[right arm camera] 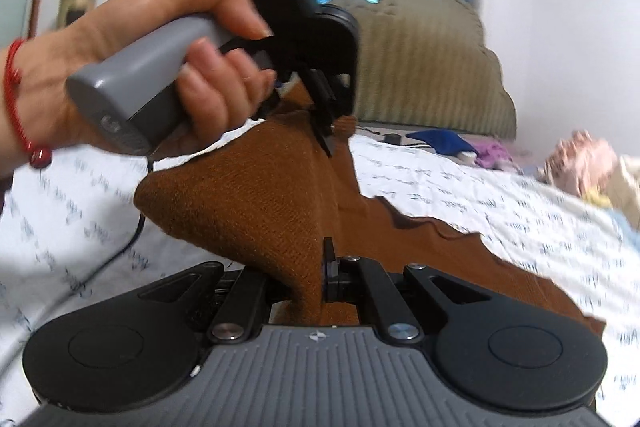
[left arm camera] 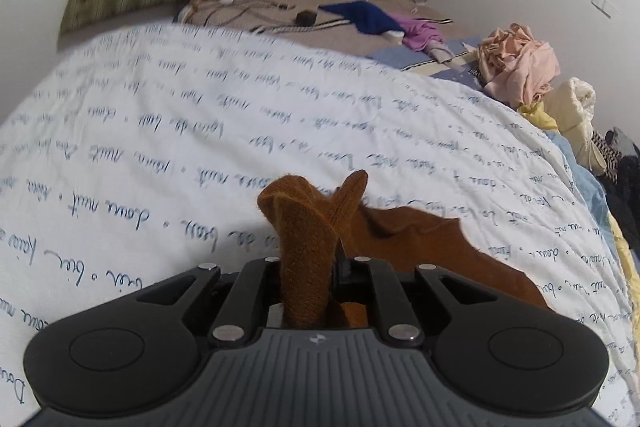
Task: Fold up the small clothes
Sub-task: 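Grasp the edge of the folded sweater with both grippers, then lift the held edge with both grippers and fold the sweater over again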
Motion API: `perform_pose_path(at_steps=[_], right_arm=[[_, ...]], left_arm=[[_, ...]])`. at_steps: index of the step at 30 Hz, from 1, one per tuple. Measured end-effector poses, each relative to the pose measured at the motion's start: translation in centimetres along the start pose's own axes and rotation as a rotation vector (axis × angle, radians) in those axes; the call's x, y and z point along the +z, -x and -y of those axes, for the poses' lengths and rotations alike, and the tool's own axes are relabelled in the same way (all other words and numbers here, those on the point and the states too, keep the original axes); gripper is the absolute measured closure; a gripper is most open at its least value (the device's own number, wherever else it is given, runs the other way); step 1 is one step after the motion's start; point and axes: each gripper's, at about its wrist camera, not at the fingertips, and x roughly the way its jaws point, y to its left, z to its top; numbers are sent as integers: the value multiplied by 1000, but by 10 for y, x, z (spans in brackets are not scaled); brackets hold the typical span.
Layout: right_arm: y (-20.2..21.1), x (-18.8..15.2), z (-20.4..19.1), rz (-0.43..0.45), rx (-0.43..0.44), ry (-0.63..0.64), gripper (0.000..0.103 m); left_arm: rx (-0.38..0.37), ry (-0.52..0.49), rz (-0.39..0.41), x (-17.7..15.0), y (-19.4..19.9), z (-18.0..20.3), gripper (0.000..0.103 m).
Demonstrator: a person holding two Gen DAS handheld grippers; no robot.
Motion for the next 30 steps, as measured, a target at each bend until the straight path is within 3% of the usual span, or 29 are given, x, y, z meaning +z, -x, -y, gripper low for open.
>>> perform_pose_path(at_steps=[11,22,30], right_arm=[[44,-25,76,27,-68,-224,96],[51,-65,133,-25,-90,-470,96],[43,-88,154,-80,-76,-587,90]], left_arm=[[-1,-170,20,-5,5,107,92],[18,-340,-27,-34,-41,201,91],[38,-408,-61,-53,-74,234,91]])
